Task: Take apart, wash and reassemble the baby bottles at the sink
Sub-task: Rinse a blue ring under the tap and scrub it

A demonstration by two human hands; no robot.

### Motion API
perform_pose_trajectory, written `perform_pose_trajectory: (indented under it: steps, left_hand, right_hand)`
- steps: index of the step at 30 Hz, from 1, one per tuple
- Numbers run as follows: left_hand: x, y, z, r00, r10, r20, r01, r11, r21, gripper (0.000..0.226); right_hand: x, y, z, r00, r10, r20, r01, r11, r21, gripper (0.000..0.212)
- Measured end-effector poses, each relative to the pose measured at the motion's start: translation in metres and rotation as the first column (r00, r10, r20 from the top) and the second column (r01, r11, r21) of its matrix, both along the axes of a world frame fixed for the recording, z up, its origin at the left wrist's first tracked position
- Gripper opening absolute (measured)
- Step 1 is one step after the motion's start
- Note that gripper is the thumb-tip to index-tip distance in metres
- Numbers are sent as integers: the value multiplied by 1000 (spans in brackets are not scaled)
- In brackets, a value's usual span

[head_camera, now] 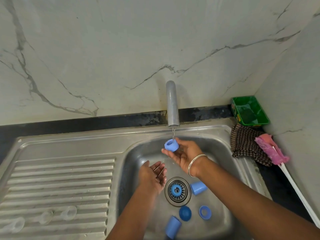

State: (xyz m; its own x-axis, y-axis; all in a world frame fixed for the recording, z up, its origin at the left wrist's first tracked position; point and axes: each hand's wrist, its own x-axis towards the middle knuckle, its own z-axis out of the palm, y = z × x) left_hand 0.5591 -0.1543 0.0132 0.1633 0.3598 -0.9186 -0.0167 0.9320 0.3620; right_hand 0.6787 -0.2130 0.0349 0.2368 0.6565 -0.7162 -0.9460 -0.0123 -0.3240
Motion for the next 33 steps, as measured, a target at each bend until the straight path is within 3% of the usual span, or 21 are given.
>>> perform_pose_trajectory:
  steps: [1, 2, 3, 4, 5, 6, 7, 8, 10, 11, 14, 15, 18, 22, 26, 28, 31, 33]
  left_hand:
    - [0, 0, 0, 1000, 0, -3, 0, 1000, 4, 44]
    - [1, -1, 0, 1000, 0, -9, 0, 1000, 6, 44]
    - [1, -1, -2, 1000, -2, -18, 2, 1000, 10, 42]
    - [1, 0, -1, 1000, -5, -27, 6, 1000, 20, 40]
    - [2, 1, -2, 999, -18, -41, 19, 999, 40, 36]
    - [4, 1, 1, 997, -40, -60, 44, 996, 74, 31]
    - [7, 3, 1, 993, -71, -91, 82, 988, 129, 26]
    - [9, 5, 3, 987, -100, -125, 124, 971, 204, 22]
    - [15, 13, 5, 971, -156, -183, 219, 888, 405, 20]
    - [18, 19, 7, 960, -189, -205, 270, 817, 509, 19]
    - [31, 42, 17, 883, -318, -345, 466, 508, 724, 16]
    - [36, 50, 24, 829, -344, -442, 553, 380, 741, 18]
    - [55, 71, 43, 710, -355, -608, 672, 84, 736, 23]
    - [71, 86, 52, 592, -405, -697, 719, -126, 684, 11]
    - [75, 90, 55, 565, -384, -730, 721, -201, 663, 14]
    - [76, 91, 55, 526, -379, -761, 731, -257, 633, 13]
    - [80, 97, 50, 409, -376, -831, 779, -331, 533, 18]
    - [83, 101, 47, 379, -373, -847, 791, -345, 506, 23]
  right_hand:
    - [0, 0, -1, 998, 32, 50, -33, 999, 3, 26]
    - [0, 0, -4, 974, 108, 197, -106, 994, -21, 24]
    - [2, -2, -6, 857, 238, 457, -223, 971, -88, 22]
    - [4, -4, -9, 578, 361, 732, -306, 927, -216, 24]
    - [9, -6, -15, 189, 425, 885, -305, 882, -358, 28]
    - [12, -9, -20, -121, 402, 907, -279, 863, -420, 31]
    - [15, -11, -23, -285, 350, 892, -276, 862, -426, 32]
    - [17, -13, -26, -355, 302, 885, -278, 869, -408, 34]
    - [16, -15, -30, -321, 324, 890, -245, 879, -408, 32]
    - [14, -15, -29, -220, 371, 902, -214, 884, -416, 27]
    - [5, -11, -21, 415, 394, 820, -237, 917, -321, 28]
    - [5, -10, -19, 521, 378, 765, -238, 925, -296, 29]
    - [4, -7, -14, 658, 350, 667, -237, 937, -258, 27]
    - [5, -9, -17, 719, 309, 622, -218, 951, -219, 19]
    - [5, -16, -23, 705, 271, 655, -220, 962, -161, 16]
    - [3, -22, -32, 626, 280, 728, -222, 959, -178, 19]
    - [3, -31, -47, 399, 346, 849, -208, 936, -284, 26]
    - [3, -37, -50, 288, 382, 878, -172, 923, -345, 30]
